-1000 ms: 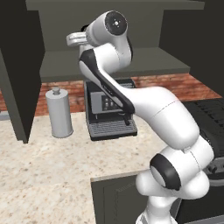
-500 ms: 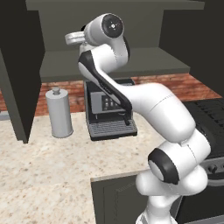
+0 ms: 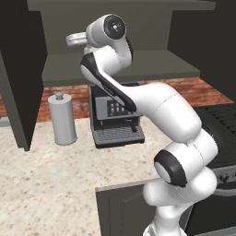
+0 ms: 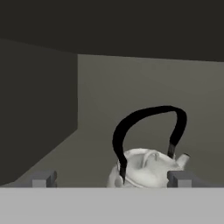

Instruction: Open the cabinet, pick the kettle from the cabinet, and place it in the sink.

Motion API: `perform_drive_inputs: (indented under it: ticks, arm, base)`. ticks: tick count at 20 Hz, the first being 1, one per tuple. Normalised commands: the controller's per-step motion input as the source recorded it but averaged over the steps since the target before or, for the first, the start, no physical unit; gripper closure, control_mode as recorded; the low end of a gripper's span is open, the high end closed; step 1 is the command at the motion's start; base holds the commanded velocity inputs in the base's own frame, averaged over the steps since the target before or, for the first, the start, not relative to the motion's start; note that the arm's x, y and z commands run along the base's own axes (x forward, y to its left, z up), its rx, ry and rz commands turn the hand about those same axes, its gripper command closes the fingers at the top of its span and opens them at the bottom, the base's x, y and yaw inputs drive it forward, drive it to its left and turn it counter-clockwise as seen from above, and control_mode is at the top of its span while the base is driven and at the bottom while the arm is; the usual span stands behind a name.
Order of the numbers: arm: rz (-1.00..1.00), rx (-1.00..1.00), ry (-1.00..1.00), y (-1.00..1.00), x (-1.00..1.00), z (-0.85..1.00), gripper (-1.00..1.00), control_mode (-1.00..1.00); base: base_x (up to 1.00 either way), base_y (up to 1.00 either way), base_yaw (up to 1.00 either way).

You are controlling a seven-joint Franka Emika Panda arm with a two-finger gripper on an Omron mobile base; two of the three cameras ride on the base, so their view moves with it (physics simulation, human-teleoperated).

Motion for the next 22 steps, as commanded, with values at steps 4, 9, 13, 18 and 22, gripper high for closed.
perform_drive_inputs:
  ticks: [4,9,13,18,22]
  arm:
    - [0.0,0.0,0.0,0.06,0.16,0.0,-1.0,-1.0]
    - [0.0,0.0,0.0,0.03,0.2,0.0,-1.0,-1.0]
    - [0.0,0.0,0.0,0.04,0.17,-0.03,-1.0,-1.0]
    - [0.0,0.0,0.0,0.07,0.11,-0.09,-1.0,-1.0]
    - [0.0,0.0,0.0,0.08,0.06,-0.13,-1.0,-1.0]
  base:
    - [0.0,0.0,0.0]
    - [0.0,0.0,0.0]
    - [0.0,0.0,0.0]
    - [0.0,0.0,0.0]
    - [0.0,0.0,0.0]
